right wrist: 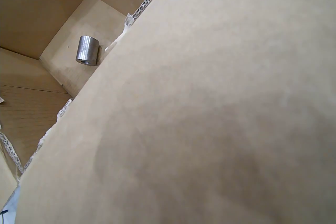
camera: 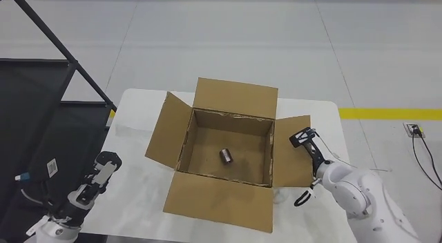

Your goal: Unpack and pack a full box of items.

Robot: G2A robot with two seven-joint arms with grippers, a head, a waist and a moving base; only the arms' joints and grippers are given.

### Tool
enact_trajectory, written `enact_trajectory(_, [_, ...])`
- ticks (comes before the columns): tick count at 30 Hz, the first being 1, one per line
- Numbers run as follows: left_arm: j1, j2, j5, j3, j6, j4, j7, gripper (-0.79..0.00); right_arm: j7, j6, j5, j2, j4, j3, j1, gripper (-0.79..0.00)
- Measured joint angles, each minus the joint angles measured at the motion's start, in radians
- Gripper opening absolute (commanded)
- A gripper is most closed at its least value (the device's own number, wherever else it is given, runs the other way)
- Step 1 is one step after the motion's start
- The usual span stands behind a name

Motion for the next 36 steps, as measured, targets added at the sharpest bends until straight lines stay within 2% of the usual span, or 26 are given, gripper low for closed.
enact_trajectory(2, [0.001,0.0,-0.002,0.0,-0.002,0.003,0.0,0.0,-0.011,-0.011,-0.025,0.007,-0.02,0.027,-0.021,0.0])
enact_trajectory(8, [-0.022,0.004,-0.013,0.016,-0.004,0.021,-0.014,0.0,-0.01,-0.094,-0.056,0.042,-0.117,0.222,-0.173,0.0])
enact_trajectory(12, [-0.056,0.007,-0.009,0.038,0.007,0.031,-0.035,0.0,0.015,-0.218,-0.027,0.064,-0.159,0.367,-0.285,0.0])
enact_trajectory(16, [-0.084,0.01,-0.005,0.054,0.016,0.039,-0.047,0.0,0.039,-0.328,-0.004,0.079,-0.175,0.453,-0.345,0.0])
enact_trajectory(25, [-0.102,0.015,-0.006,0.064,0.02,0.055,-0.056,0.0,0.036,-0.33,-0.004,0.08,-0.177,0.461,-0.348,0.0])
enact_trajectory(28, [-0.097,0.016,-0.011,0.059,0.019,0.059,-0.054,0.0,0.001,-0.326,-0.018,0.079,-0.172,0.439,-0.347,0.0])
enact_trajectory(36, [-0.078,0.019,-0.02,0.042,0.014,0.061,-0.043,0.0,-0.096,-0.448,-0.246,0.091,-0.139,0.335,-0.297,0.0])
